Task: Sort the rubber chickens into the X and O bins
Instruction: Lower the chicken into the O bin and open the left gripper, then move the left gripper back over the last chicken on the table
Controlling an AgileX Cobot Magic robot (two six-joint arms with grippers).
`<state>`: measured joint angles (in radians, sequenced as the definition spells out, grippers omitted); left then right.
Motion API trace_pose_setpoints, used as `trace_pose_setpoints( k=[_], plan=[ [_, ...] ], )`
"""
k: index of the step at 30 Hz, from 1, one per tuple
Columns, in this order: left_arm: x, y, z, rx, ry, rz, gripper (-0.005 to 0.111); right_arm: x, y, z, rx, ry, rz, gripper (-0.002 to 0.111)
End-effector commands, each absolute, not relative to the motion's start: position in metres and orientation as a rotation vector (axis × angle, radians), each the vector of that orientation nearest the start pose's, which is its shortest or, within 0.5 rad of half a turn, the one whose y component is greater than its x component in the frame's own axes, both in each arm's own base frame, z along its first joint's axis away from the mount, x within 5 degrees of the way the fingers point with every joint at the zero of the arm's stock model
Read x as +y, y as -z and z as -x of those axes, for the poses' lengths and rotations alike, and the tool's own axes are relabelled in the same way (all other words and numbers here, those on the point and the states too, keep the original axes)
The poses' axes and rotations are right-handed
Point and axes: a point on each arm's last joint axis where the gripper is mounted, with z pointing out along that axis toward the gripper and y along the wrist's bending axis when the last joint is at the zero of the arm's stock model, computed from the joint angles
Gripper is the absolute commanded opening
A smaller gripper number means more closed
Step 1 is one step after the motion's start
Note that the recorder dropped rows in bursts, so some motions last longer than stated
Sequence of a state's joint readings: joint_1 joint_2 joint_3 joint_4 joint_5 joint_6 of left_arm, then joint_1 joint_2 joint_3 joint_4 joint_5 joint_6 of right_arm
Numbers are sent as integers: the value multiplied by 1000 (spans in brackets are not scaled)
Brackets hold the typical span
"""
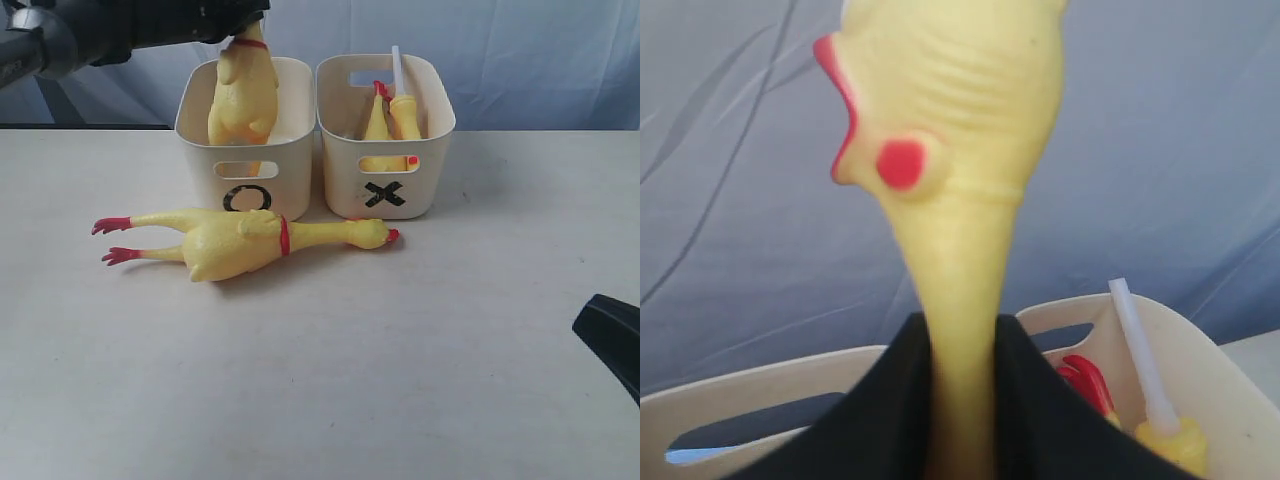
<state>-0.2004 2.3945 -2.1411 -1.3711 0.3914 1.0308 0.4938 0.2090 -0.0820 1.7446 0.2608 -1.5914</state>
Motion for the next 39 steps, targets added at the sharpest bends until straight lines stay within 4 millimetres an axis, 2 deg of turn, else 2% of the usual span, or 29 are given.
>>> trace_pose_setpoints(
  k=[1, 6, 15, 29, 36, 39],
  plan=[
    [-153, -238, -549, 1861, 727, -160, 0, 53, -232, -51, 1534, -703, 467, -1],
    [-153, -233, -550, 1868, 736, -146, 5, 53, -232, -51, 1534, -703, 467, -1],
    [-153, -234, -551, 1864, 730, -133, 41, 53, -232, -52, 1535, -702, 466, -1],
    [-152, -234, -551, 1859, 739, -108, 41, 53, -232, -51, 1534, -703, 467, -1],
    [-152, -255, -547, 1823, 731, -140, 41, 53, -232, -51, 1534, -703, 467, -1],
    [-152, -264, -542, 1824, 672, -251, 41, 53, -232, -51, 1534, -703, 467, -1]
  ],
)
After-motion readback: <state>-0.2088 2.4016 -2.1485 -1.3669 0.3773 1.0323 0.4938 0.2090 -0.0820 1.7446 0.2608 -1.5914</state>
